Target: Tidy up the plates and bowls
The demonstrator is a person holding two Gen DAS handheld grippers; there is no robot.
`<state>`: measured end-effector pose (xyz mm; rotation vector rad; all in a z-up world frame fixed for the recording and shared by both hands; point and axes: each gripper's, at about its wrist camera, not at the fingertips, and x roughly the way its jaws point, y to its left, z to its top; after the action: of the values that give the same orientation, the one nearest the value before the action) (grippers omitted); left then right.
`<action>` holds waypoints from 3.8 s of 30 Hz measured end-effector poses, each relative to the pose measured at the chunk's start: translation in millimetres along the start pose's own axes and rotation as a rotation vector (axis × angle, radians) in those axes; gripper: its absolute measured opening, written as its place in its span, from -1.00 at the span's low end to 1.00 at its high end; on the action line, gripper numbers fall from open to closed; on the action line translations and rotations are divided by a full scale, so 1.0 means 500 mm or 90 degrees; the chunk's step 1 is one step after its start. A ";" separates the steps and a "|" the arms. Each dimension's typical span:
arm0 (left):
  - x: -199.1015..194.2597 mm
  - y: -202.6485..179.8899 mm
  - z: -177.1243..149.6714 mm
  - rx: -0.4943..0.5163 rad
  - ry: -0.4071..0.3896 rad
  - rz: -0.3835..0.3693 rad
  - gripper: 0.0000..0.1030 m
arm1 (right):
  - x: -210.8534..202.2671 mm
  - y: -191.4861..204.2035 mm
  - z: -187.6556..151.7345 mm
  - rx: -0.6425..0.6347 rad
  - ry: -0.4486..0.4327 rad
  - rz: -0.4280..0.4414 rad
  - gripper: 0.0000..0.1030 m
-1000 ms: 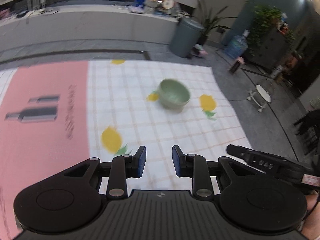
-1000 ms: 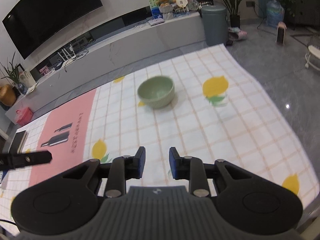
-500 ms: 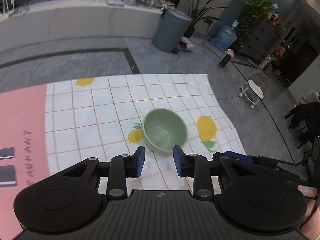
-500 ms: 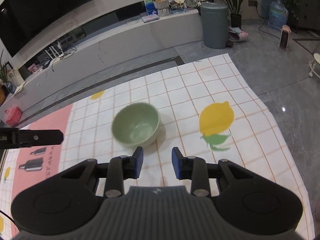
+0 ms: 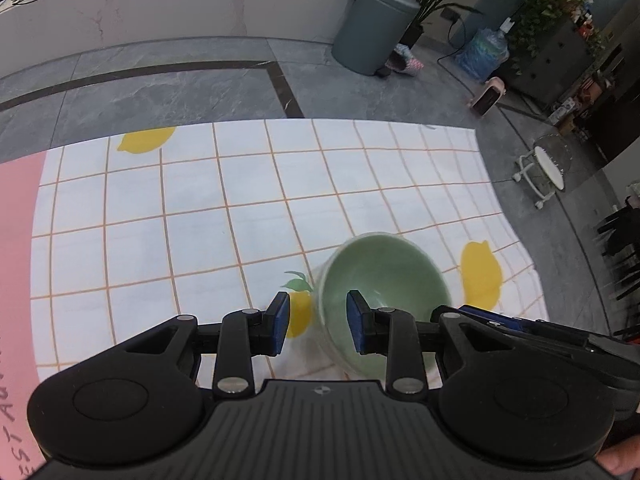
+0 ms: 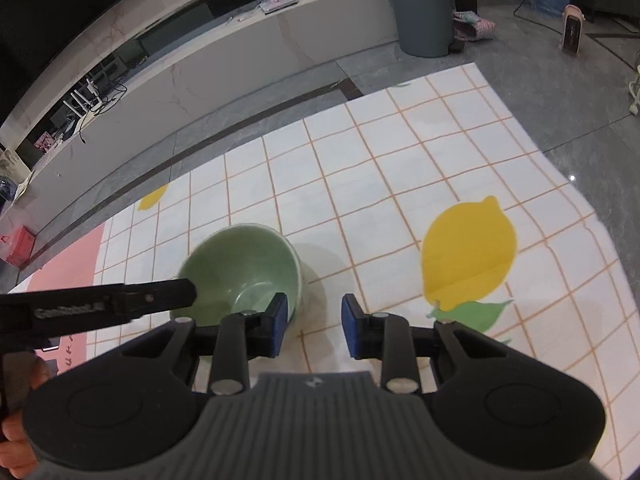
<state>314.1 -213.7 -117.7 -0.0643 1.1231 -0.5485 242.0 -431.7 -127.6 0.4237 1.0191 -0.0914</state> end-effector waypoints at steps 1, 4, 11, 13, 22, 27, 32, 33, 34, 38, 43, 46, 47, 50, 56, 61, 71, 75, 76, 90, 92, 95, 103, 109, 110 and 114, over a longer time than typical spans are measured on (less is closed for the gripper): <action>0.004 0.002 0.004 -0.001 0.000 0.000 -0.39 | 0.005 0.001 0.001 0.004 0.002 0.004 -0.56; 0.010 0.008 0.006 -0.009 0.003 -0.005 -0.54 | 0.016 0.004 0.003 0.011 0.010 0.011 -0.66; 0.012 0.008 0.005 -0.008 0.015 -0.006 -0.83 | 0.025 0.007 0.004 0.030 0.016 0.008 -0.82; 0.012 0.001 0.006 -0.002 0.017 0.002 -0.85 | 0.025 0.008 0.004 0.034 0.018 0.006 -0.84; -0.033 -0.020 -0.006 0.020 0.022 0.032 -0.87 | -0.014 0.023 -0.008 0.042 0.018 0.009 -0.86; -0.099 -0.032 -0.031 0.017 0.016 0.044 -0.87 | -0.073 0.045 -0.036 0.038 0.006 0.027 -0.87; -0.193 -0.046 -0.067 0.010 -0.008 0.059 -0.87 | -0.156 0.080 -0.070 0.018 -0.015 0.053 -0.87; -0.213 -0.049 -0.076 0.009 -0.014 0.062 -0.86 | -0.174 0.086 -0.079 0.015 -0.019 0.059 -0.87; -0.235 -0.053 -0.085 0.008 -0.021 0.066 -0.86 | -0.193 0.093 -0.089 0.011 -0.024 0.065 -0.87; -0.315 -0.062 -0.134 -0.008 -0.047 0.075 -0.86 | -0.265 0.120 -0.137 -0.006 -0.044 0.089 -0.87; -0.396 -0.059 -0.212 -0.047 -0.074 0.078 -0.86 | -0.338 0.142 -0.214 -0.020 -0.051 0.117 -0.87; -0.437 -0.055 -0.260 -0.067 -0.088 0.070 -0.85 | -0.374 0.144 -0.260 -0.023 -0.054 0.136 -0.87; -0.447 -0.054 -0.277 -0.071 -0.091 0.068 -0.85 | -0.386 0.144 -0.275 -0.026 -0.056 0.140 -0.87; -0.471 -0.049 -0.330 -0.091 -0.098 0.058 -0.84 | -0.414 0.145 -0.321 -0.036 -0.059 0.144 -0.87; -0.483 -0.035 -0.419 -0.133 -0.082 0.031 -0.84 | -0.445 0.141 -0.399 -0.051 -0.057 0.142 -0.87; -0.482 -0.018 -0.472 -0.167 -0.073 0.020 -0.82 | -0.440 0.129 -0.440 -0.041 -0.032 0.153 -0.87; -0.440 0.015 -0.528 -0.211 -0.032 0.029 -0.81 | -0.388 0.125 -0.488 -0.038 0.021 0.146 -0.87; -0.424 0.018 -0.531 -0.211 -0.021 0.036 -0.81 | -0.373 0.124 -0.492 -0.045 0.029 0.138 -0.88; -0.423 0.019 -0.534 -0.210 -0.019 0.037 -0.81 | -0.369 0.124 -0.493 -0.047 0.030 0.136 -0.88; -0.397 0.016 -0.528 -0.188 0.003 0.064 -0.81 | -0.336 0.128 -0.488 -0.068 0.051 0.128 -0.89; -0.396 0.017 -0.528 -0.187 0.005 0.066 -0.81 | -0.336 0.132 -0.488 -0.075 0.050 0.124 -0.89; -0.394 0.019 -0.526 -0.183 0.014 0.069 -0.82 | -0.333 0.137 -0.489 -0.080 0.054 0.121 -0.89; -0.393 0.019 -0.524 -0.174 0.016 0.069 -0.81 | -0.333 0.144 -0.490 -0.096 0.051 0.109 -0.85; -0.394 0.021 -0.523 -0.174 0.013 0.069 -0.81 | -0.331 0.146 -0.488 -0.096 0.048 0.108 -0.84; -0.395 0.021 -0.523 -0.174 0.013 0.069 -0.81 | -0.331 0.146 -0.488 -0.097 0.048 0.108 -0.84; -0.397 0.020 -0.523 -0.173 0.011 0.067 -0.74 | -0.332 0.146 -0.488 -0.101 0.046 0.110 -0.80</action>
<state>28.7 -58.3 -71.5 -0.2351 1.2060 -0.3001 -22.7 -291.1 -75.9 0.3704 1.0491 0.1593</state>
